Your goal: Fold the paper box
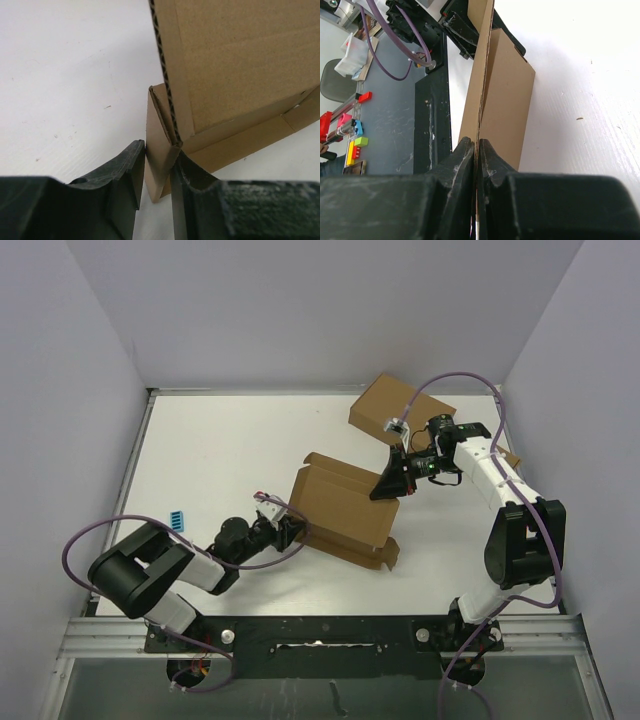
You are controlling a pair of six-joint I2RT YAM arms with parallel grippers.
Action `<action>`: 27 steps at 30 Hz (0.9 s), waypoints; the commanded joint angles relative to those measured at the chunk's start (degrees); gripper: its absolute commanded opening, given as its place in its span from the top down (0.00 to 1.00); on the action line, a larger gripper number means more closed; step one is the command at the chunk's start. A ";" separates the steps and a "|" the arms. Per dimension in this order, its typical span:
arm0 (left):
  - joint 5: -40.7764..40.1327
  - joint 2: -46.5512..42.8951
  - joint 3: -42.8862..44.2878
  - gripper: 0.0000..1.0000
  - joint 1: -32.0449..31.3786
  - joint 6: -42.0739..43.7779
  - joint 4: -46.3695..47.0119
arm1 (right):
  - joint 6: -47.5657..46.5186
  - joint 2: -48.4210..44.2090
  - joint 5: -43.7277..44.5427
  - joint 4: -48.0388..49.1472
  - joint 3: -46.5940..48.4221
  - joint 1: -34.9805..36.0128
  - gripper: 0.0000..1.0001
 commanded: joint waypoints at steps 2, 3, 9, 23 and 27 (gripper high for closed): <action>-3.76 -1.02 1.78 0.77 -0.39 -0.12 2.31 | -2.23 0.11 -0.33 1.01 0.60 0.66 1.00; -3.83 -1.47 1.82 0.78 -0.48 -0.11 1.50 | -2.21 0.09 -0.33 1.11 0.61 0.68 1.00; -5.92 -4.45 2.80 1.00 -0.97 0.05 -5.86 | -1.73 0.18 0.00 1.48 0.61 0.65 1.00; -9.75 -10.14 4.07 0.80 -2.80 -0.02 -15.26 | -0.02 0.05 0.81 3.06 0.16 0.65 1.00; -9.60 -11.80 3.71 0.72 -2.75 -0.27 -15.92 | 0.05 -0.16 0.90 3.08 0.17 0.68 1.00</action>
